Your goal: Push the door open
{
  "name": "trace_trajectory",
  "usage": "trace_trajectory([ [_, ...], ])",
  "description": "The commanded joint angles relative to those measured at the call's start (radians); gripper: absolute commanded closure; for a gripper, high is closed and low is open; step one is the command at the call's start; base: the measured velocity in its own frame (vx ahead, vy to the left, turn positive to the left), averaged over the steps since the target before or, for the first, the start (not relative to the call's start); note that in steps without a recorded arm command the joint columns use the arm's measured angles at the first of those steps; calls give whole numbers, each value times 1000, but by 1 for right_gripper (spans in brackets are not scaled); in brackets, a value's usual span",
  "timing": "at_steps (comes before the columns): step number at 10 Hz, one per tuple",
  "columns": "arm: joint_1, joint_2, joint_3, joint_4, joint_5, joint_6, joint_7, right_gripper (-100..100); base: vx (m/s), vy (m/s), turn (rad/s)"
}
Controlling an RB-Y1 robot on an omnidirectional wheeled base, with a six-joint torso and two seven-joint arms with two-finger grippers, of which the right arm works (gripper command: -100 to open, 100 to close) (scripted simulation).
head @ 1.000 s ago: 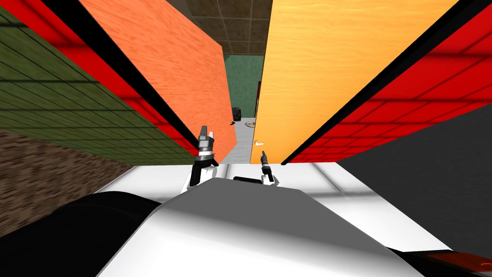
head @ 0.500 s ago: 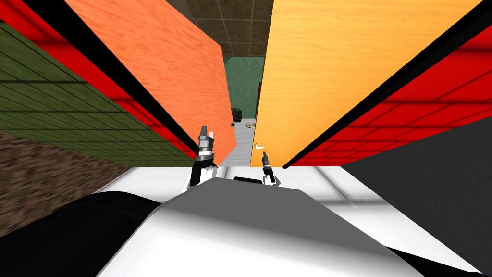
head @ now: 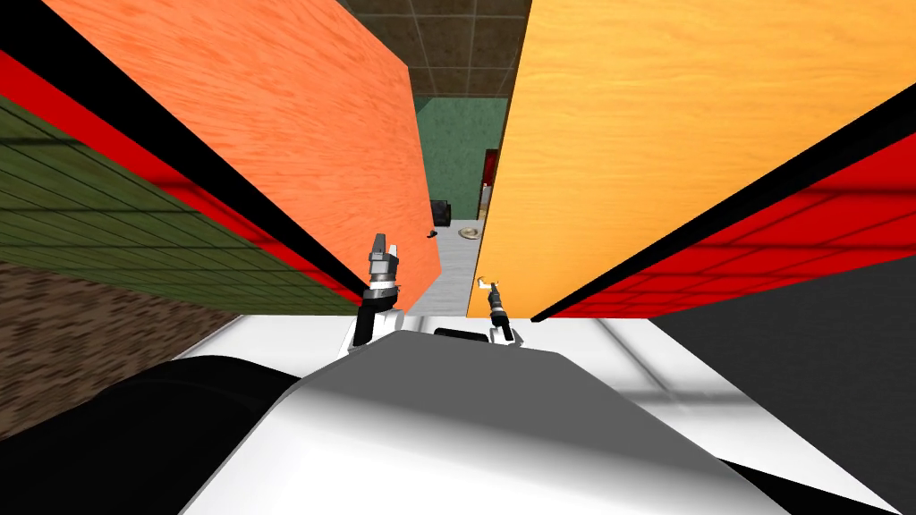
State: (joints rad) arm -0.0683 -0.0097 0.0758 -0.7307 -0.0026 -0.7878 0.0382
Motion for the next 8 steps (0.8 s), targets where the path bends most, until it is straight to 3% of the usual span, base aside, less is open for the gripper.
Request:
trace_trajectory([
  [1, 3, 20, -2, -2, -1, -2, -1, -100, 164, 9, 25],
  [2, 1, 12, -1, 0, -1, -2, 0, -100, 71, 5, 6],
  [3, 1, 12, -1, 0, -1, -2, 0, 100, -8, 0, -5],
  [8, 1, 12, -1, 0, -1, -2, 0, 100, -7, -1, 4],
])
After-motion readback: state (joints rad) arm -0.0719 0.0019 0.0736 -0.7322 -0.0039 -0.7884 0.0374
